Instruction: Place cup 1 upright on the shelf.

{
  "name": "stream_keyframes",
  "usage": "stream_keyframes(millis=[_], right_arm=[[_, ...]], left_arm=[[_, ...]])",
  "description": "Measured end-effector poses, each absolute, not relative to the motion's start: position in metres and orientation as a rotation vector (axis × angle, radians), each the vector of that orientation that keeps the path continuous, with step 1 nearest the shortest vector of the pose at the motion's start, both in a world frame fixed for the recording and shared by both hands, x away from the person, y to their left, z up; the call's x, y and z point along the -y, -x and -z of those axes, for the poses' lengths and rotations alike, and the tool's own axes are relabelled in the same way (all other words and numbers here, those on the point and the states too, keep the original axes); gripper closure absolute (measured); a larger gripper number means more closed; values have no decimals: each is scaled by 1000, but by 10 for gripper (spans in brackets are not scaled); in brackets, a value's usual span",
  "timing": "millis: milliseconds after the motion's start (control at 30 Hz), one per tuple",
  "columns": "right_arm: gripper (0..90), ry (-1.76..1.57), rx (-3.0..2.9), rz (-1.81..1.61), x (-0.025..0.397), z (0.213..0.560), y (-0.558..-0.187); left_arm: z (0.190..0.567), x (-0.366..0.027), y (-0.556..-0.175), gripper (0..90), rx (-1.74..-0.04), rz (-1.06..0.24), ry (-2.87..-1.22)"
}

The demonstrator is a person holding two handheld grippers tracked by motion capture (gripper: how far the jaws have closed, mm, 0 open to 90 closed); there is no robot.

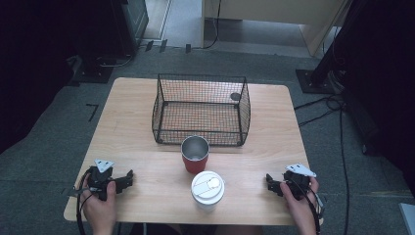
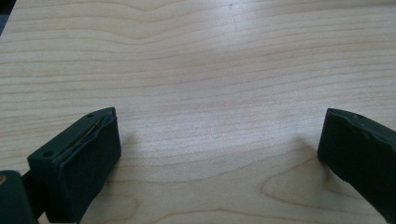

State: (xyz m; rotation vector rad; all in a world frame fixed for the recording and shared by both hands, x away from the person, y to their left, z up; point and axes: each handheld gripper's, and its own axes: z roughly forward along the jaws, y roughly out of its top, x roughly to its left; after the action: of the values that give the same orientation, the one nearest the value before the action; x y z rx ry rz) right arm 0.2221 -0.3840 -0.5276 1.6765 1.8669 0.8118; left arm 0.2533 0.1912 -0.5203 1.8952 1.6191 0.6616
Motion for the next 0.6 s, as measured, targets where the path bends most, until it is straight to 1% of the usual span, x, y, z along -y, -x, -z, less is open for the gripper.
stream_keyframes(millis=[100,167,300,600], right_arm=[[9,-1684,-1859,-810,383,528,-222],[13,-1681,-1852,-807,382,527,-220],[13,-1647,-1863,-818,377,524,-217],[15,-1530,-1930,-997,346,496,-217]], left_arm=[[520,-191,-253,0,-1620,-661,-1894],[520,-188,-254,0,-1651,-674,-1870],[520,-185,-255,0,-1644,-671,-1876],[520,-185,-255,1,-1643,-672,-1877]])
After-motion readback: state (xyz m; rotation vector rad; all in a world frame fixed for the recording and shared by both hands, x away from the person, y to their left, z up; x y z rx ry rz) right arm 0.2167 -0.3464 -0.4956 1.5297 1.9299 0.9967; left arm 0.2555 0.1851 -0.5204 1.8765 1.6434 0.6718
